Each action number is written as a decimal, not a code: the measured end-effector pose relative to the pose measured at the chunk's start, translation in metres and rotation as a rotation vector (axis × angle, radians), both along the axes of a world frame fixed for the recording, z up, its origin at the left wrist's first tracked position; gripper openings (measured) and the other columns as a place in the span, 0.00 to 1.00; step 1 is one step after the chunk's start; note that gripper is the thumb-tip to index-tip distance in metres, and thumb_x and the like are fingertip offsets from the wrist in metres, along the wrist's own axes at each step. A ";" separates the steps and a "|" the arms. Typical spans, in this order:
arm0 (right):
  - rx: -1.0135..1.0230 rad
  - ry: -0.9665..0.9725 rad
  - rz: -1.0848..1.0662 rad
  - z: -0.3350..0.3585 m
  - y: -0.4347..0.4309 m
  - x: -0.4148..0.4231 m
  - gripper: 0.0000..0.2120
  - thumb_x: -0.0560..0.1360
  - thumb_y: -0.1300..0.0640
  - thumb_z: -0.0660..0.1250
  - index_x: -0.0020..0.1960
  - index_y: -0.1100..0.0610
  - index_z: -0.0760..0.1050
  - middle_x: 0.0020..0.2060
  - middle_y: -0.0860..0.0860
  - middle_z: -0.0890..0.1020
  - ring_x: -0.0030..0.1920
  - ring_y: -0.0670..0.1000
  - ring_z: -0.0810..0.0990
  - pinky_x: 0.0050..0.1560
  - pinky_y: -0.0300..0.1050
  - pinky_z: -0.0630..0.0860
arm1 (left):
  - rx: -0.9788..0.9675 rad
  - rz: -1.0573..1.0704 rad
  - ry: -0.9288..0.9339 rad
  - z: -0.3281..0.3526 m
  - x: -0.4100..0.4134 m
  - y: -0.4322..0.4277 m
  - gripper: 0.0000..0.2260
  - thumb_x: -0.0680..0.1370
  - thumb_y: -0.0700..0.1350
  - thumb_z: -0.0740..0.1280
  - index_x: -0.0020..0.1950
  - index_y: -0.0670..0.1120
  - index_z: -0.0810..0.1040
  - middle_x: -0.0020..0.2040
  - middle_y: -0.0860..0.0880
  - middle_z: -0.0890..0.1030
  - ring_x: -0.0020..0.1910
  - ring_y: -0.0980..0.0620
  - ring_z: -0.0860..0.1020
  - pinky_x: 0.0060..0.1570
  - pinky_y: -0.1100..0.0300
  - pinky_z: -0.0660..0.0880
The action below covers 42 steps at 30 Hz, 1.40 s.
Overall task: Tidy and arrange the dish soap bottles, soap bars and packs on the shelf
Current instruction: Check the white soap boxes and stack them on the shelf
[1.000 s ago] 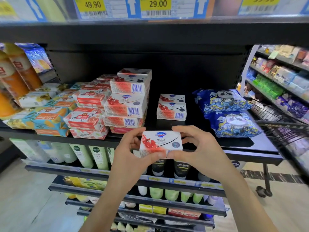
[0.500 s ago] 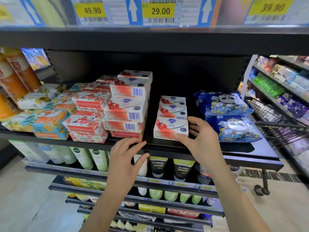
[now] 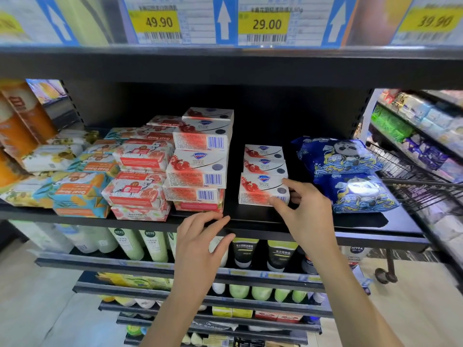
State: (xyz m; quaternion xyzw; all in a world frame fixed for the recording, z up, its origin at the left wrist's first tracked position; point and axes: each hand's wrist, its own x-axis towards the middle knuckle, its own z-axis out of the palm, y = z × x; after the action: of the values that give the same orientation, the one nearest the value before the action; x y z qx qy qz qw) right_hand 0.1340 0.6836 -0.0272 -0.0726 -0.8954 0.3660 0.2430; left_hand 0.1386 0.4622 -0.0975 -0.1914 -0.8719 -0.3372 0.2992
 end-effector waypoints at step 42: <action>-0.402 0.139 0.197 0.084 -0.053 -0.039 0.23 0.68 0.48 0.82 0.60 0.48 0.80 0.49 0.40 0.85 0.50 0.40 0.83 0.51 0.42 0.82 | -0.188 0.057 -0.237 0.160 -0.025 -0.065 0.41 0.71 0.64 0.74 0.79 0.50 0.66 0.75 0.53 0.68 0.74 0.53 0.60 0.71 0.58 0.59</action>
State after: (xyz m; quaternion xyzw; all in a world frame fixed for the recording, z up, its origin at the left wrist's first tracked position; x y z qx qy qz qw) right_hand 0.0949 0.6309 0.0567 -0.0065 -0.7884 0.5630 0.2480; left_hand 0.1140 0.3977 0.0629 -0.1526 -0.9338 -0.2659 0.1845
